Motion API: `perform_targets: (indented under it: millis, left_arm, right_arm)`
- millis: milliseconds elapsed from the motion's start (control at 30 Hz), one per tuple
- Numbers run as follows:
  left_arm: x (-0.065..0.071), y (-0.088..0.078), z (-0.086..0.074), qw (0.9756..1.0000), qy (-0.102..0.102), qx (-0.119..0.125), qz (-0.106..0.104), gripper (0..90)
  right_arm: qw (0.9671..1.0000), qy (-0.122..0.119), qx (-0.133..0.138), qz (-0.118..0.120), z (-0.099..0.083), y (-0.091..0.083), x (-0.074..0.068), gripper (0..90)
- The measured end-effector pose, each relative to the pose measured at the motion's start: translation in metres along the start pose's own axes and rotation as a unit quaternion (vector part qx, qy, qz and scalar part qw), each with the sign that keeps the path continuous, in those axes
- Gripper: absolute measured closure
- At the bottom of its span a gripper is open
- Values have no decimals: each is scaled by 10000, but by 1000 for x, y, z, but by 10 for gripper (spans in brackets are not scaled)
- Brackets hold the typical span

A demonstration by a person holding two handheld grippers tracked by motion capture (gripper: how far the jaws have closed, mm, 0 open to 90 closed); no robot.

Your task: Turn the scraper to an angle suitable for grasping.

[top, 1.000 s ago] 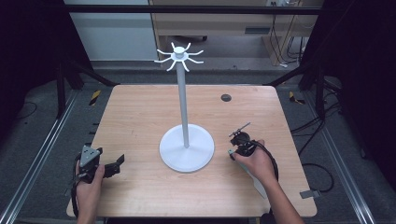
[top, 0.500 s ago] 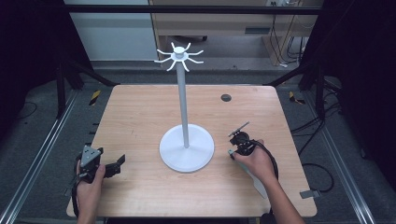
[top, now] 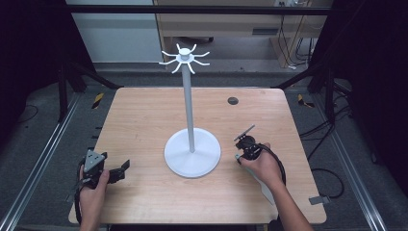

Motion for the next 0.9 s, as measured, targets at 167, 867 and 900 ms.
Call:
perform_targets:
  millis: [167, 867, 900]
  left_arm:
    - [0, 0, 0, 10000, -2, -8, -1, 42]
    - [0, 1, 0, 10000, 9, -4, -13, 42]
    - [1, 1, 0, 10000, 12, -6, -15, 42]
  right_arm:
    - [10000, -28, 73, 13, 0, -1, -2, 745]
    - [9951, 123, 979, 73, 9, -56, 12, 746]
    - [9946, 132, 1028, 70, 9, -59, 12, 746]
Point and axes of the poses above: each handheld gripper's, and its own axes: y roughly forward along the jaws, z roughly out of its top, x roughly to its right, the point moved 9 cm from there along y, roughly forward along the jaws, and after that the axes turned 3 degrees about z, right-handed, at the moved point
